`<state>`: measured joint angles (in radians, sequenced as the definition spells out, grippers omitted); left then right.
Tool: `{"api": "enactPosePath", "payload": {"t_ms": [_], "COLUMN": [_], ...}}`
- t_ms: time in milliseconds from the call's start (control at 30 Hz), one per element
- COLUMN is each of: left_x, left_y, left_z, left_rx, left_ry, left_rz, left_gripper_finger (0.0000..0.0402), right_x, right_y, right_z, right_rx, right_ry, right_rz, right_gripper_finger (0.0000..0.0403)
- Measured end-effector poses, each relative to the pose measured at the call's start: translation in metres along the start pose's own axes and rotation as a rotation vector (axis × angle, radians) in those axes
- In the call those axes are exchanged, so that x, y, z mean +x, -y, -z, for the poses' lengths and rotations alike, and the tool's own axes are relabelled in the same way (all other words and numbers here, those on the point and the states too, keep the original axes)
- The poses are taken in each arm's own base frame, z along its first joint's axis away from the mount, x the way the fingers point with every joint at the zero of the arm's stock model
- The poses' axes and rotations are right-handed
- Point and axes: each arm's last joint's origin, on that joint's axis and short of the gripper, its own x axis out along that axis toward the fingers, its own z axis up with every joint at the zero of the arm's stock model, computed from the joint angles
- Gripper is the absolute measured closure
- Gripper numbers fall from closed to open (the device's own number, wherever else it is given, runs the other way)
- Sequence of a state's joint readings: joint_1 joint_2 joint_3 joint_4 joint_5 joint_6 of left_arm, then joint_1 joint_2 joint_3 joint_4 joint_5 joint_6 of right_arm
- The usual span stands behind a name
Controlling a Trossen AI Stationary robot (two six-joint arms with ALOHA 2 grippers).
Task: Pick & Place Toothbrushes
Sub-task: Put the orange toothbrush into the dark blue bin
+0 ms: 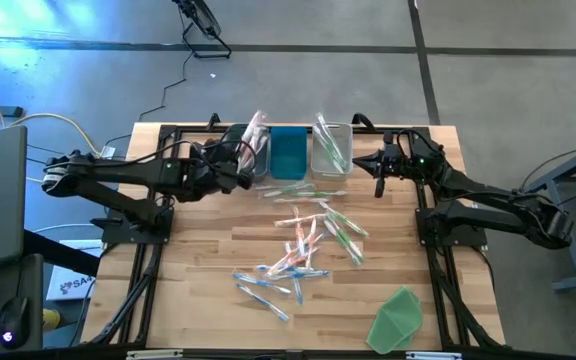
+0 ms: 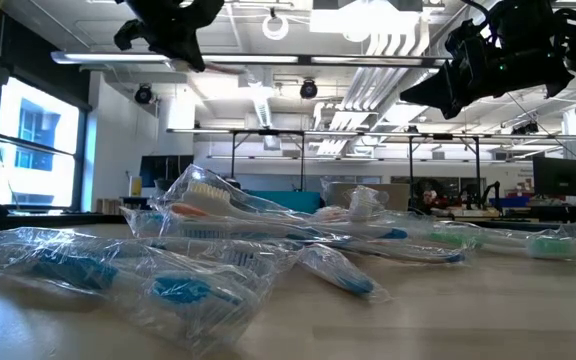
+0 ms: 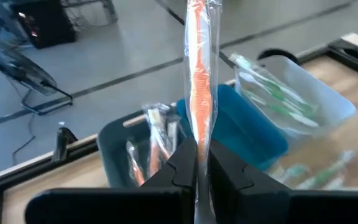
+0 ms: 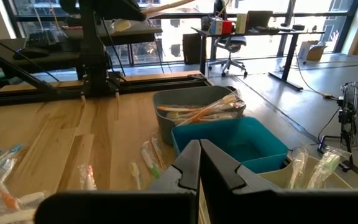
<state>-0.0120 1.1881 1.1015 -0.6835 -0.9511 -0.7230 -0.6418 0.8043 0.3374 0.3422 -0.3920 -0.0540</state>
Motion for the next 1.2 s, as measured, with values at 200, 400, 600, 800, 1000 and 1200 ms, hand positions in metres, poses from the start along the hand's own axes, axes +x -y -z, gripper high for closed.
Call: {"api": "enactPosePath", "payload": {"t_ms": [200,400,600,800,1000,1200], "left_x": [0.011,0.029,0.050,0.083,0.112,0.134], "left_y": [0.009,0.023,0.018,0.005,-0.005,-0.007], "left_z": [0.010,0.031,0.045,0.045,0.040,0.040], "left_rx": [-0.036,-0.057,-0.089,-0.118,-0.120,-0.109], "left_ry": [0.008,0.009,-0.041,-0.168,-0.233,-0.241], "left_rz": [-0.069,-0.171,-0.291,-0.358,-0.363,-0.364], "left_gripper_finger": [0.0382,0.0382,0.0382,0.0382,0.0382,0.0382], "right_x": [0.000,0.000,0.000,0.000,0.000,0.000], "right_y": [0.000,0.000,0.000,0.000,0.000,0.000], "right_z": [0.000,0.000,0.001,0.002,0.002,0.002], "right_rx": [0.000,0.001,0.005,0.007,0.006,0.005], "right_ry": [0.000,-0.002,-0.013,-0.016,-0.016,-0.018], "right_rz": [-0.001,0.000,-0.001,-0.001,-0.001,-0.001], "right_gripper_finger": [0.0401,0.0401,0.0401,0.0401,0.0401,0.0401]}}
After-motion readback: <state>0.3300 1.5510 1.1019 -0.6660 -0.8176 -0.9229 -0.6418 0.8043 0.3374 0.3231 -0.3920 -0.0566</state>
